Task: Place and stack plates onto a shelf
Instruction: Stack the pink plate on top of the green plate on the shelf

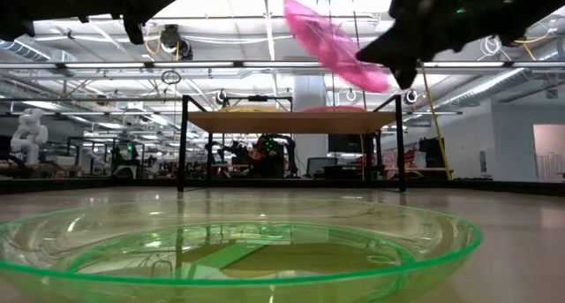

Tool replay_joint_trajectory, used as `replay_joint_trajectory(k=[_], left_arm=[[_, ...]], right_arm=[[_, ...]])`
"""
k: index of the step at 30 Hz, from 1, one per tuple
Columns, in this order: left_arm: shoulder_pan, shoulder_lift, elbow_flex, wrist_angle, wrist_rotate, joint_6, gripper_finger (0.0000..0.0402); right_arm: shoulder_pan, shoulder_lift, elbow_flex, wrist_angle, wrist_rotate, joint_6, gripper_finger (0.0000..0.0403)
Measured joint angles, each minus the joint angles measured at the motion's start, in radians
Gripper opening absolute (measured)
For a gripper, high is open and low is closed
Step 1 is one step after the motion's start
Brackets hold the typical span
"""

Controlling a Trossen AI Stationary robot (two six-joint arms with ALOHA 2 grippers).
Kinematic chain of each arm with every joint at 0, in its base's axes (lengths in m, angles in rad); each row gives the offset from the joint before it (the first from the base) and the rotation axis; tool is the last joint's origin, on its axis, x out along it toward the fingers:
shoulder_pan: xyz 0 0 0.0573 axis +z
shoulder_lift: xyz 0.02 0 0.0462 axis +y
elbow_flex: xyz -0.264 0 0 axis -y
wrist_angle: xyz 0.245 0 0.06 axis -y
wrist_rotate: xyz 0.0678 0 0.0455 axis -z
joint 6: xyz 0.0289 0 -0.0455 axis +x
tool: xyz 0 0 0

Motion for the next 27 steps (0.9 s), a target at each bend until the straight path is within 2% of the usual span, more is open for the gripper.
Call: replay_joint_trajectory(k=[5, 10, 18, 22, 27], left_arm=[[0.000, 0.000, 0.000, -0.002, -0.079, 0.012, 0.0124], [0.004, 0.000, 0.000, -0.001, -0.104, 0.046, 0.0124], [0.004, 0.000, 0.000, -0.002, -0.105, 0.156, 0.0124], [0.004, 0.000, 0.000, -0.009, -0.105, 0.219, 0.0124], [0.004, 0.000, 0.000, -0.028, -0.105, 0.201, 0.0124]], right_arm=[[-0.188, 0.047, 0.045, 0.150, 0.003, -0.007, 0.0000], [-0.330, 0.191, 0.241, 0.147, -0.037, -0.045, 0.0000], [-0.450, 0.521, 0.611, 0.007, -0.123, -0.079, 0.0000], [-0.500, 0.644, 0.712, 0.002, -0.130, -0.056, 0.0000], [-0.546, 0.712, 0.756, -0.003, -0.156, -0.030, 0.0000]])
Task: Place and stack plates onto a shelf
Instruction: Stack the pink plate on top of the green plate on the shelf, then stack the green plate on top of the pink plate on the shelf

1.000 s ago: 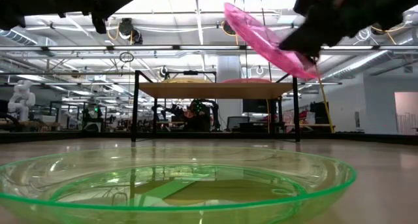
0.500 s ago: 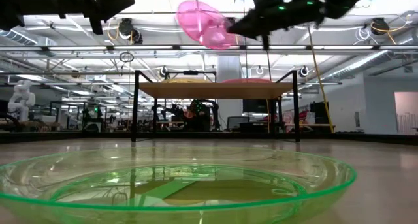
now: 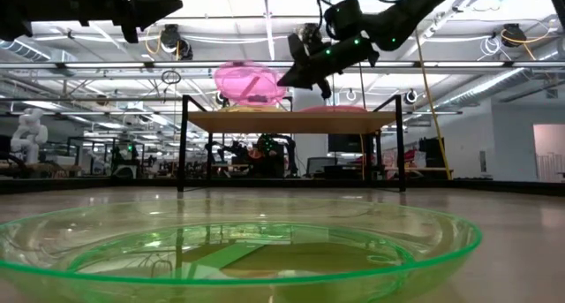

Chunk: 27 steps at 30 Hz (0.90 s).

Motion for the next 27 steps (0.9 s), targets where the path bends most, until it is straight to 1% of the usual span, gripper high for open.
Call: replay_joint_trajectory(k=[7, 11, 14, 19, 24, 25, 27], left_arm=[[0.000, 0.000, 0.000, 0.001, 0.000, -0.003, 0.0124], [0.000, 0.000, 0.000, -0.003, 0.000, 0.011, 0.0124], [0.000, 0.000, 0.000, 0.004, 0.000, 0.020, 0.0124], [0.000, 0.000, 0.000, 0.005, 0.000, 0.015, 0.0124], [0.000, 0.000, 0.000, 0.003, 0.001, 0.025, 0.0124], [0.000, 0.000, 0.000, 0.002, 0.006, 0.036, 0.0124], [0.000, 0.000, 0.000, -0.006, 0.014, 0.048, 0.0124]], right_arm=[[-0.022, 0.019, 0.000, -0.041, -0.001, 0.002, 0.0001], [-0.020, 0.018, 0.000, -0.071, 0.000, -0.021, 0.0016], [-0.020, 0.018, 0.000, -0.080, 0.000, -0.025, 0.0039], [-0.020, 0.018, 0.000, -0.065, 0.000, -0.038, 0.0094], [-0.020, -0.026, -0.001, -0.054, 0.000, -0.058, 0.0144], [-0.020, -0.045, -0.001, -0.055, -0.008, -0.070, 0.0150], [-0.020, -0.094, -0.001, -0.064, -0.061, -0.092, 0.0159]])
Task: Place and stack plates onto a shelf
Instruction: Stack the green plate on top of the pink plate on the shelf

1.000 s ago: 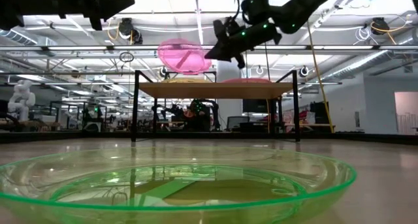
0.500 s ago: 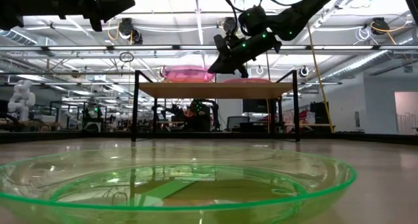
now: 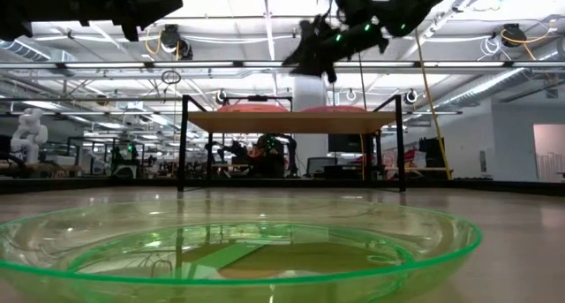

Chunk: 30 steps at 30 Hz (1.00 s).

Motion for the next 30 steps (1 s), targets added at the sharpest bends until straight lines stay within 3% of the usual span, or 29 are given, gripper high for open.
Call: replay_joint_trajectory(k=[4, 10, 19, 25, 30], left_arm=[[-0.001, 0.000, 0.000, -0.015, 0.004, -0.039, 0.0124], [-0.001, 0.000, 0.000, -0.104, 0.060, -0.092, 0.0124], [-0.055, 0.041, 0.000, -0.274, 0.126, -0.192, 0.0124], [-0.125, 0.144, 0.000, -0.278, 0.126, -0.169, 0.0124], [-0.178, 0.242, 0.000, -0.240, 0.118, -0.072, 0.0124]], right_arm=[[0.023, -0.123, 0.000, -0.041, -0.115, -0.025, 0.0160], [0.157, -0.323, -0.080, -0.084, -0.119, -0.120, 0.0149], [0.347, -0.518, -0.348, -0.017, 0.069, -0.167, 0.0148], [0.383, -0.559, -0.535, 0.150, 0.145, -0.147, 0.0148], [0.383, -0.565, -0.613, 0.215, 0.144, -0.130, 0.0148]])
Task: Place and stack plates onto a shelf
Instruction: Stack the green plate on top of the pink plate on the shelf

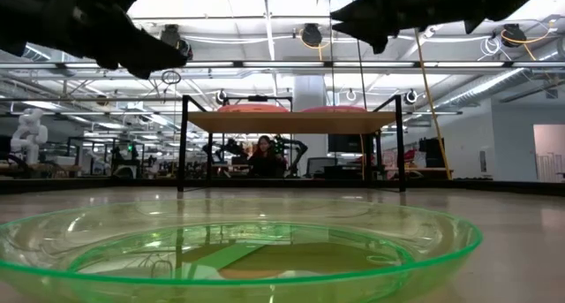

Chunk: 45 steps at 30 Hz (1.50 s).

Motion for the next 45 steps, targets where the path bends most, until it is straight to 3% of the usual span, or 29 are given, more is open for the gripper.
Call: replay_joint_trajectory(k=[8, 14, 25, 33, 45], left_arm=[[-0.122, 0.192, 0.102, -0.083, -0.001, 0.181, 0.0124], [-0.252, 0.394, 0.284, -0.317, -0.034, 0.267, 0.0124], [-0.469, 0.780, 0.605, -0.474, -0.157, 0.472, 0.0124], [-0.536, 0.914, 0.717, -0.534, -0.163, 0.519, 0.0124], [-0.564, 1.049, 0.779, -0.520, -0.272, 0.651, 0.0124]], right_arm=[[0.000, 0.000, -0.010, 0.000, 0.000, -0.014, 0.0148], [0.000, 0.000, -0.010, -0.001, 0.001, -0.022, 0.0148], [0.000, 0.000, -0.010, -0.002, 0.000, -0.026, 0.0148], [0.005, 0.000, -0.010, -0.003, 0.001, 0.018, 0.0148], [0.048, 0.000, -0.010, -0.003, 0.004, 0.030, 0.0148]])
